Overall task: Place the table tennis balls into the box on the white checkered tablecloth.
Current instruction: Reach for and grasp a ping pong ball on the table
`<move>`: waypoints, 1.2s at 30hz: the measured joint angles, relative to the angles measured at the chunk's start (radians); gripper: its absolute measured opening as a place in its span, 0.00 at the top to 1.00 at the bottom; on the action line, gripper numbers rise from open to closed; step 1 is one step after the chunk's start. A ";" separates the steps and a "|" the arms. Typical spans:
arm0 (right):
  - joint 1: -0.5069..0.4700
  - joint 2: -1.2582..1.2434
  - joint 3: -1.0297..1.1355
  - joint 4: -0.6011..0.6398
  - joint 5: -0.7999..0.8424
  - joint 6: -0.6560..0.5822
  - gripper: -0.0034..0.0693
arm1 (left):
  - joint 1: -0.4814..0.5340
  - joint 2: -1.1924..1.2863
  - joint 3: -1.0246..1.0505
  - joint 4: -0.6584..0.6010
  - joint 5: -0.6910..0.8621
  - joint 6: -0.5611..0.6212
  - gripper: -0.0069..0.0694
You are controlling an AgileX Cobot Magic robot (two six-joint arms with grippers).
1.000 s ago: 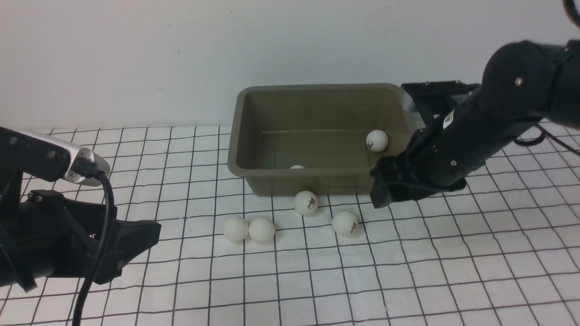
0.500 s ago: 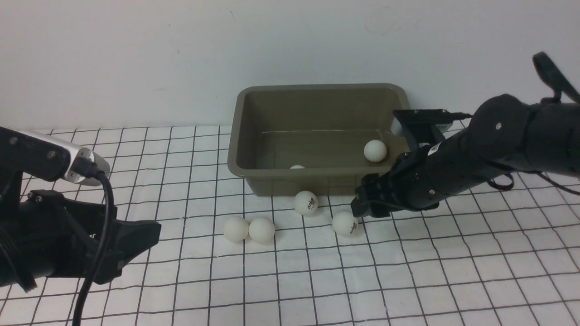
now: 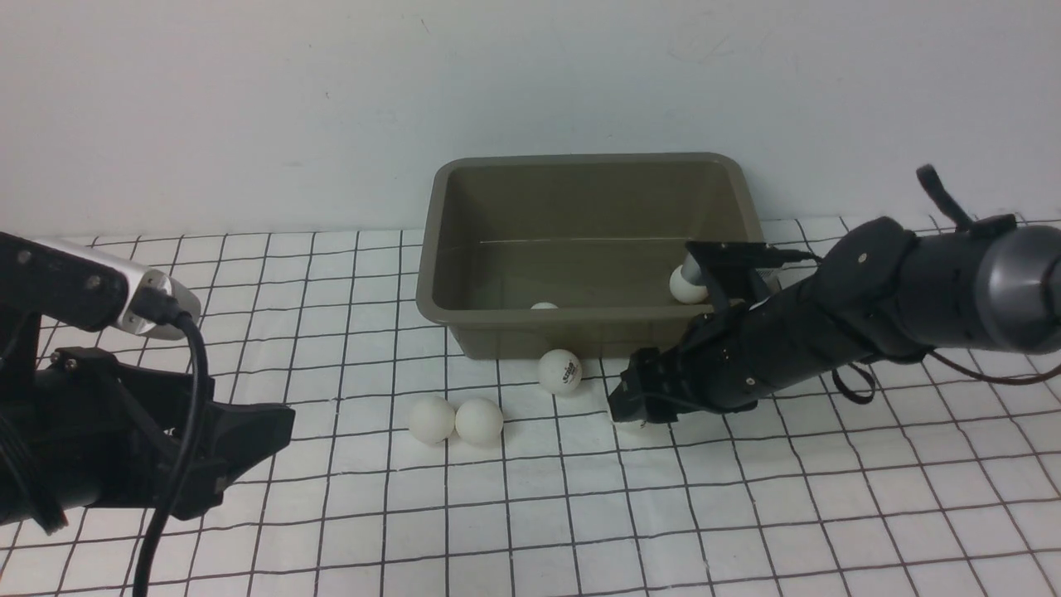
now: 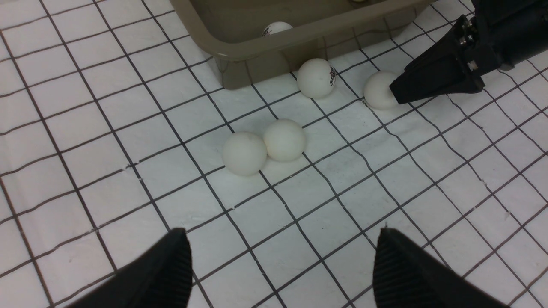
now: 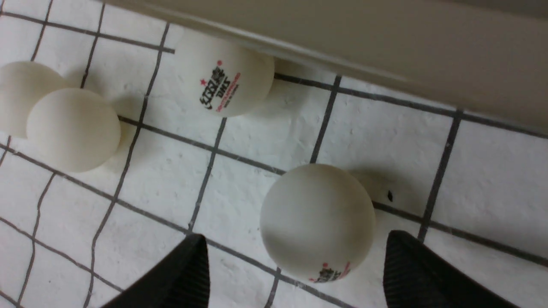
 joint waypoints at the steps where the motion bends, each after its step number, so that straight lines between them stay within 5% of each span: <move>1: 0.000 0.006 0.000 0.019 -0.006 -0.013 0.28 | 0.000 0.000 0.000 0.000 0.000 0.000 0.24; 15: 0.000 0.042 0.000 0.184 -0.032 -0.157 0.37 | 0.000 0.000 0.000 0.000 0.000 -0.001 0.24; 22: 0.000 0.042 -0.001 0.184 -0.032 -0.161 0.60 | 0.000 0.000 0.000 0.000 0.000 0.000 0.24; 24: 0.000 0.041 -0.001 0.187 -0.031 -0.162 0.79 | 0.000 0.000 0.000 0.000 0.000 0.000 0.24; 28: 0.000 0.045 -0.001 0.175 -0.032 -0.162 0.93 | 0.000 0.000 0.000 0.000 0.000 0.000 0.24; 36: 0.000 0.045 -0.001 0.164 -0.025 -0.161 0.74 | 0.000 0.000 0.000 0.000 0.000 0.000 0.24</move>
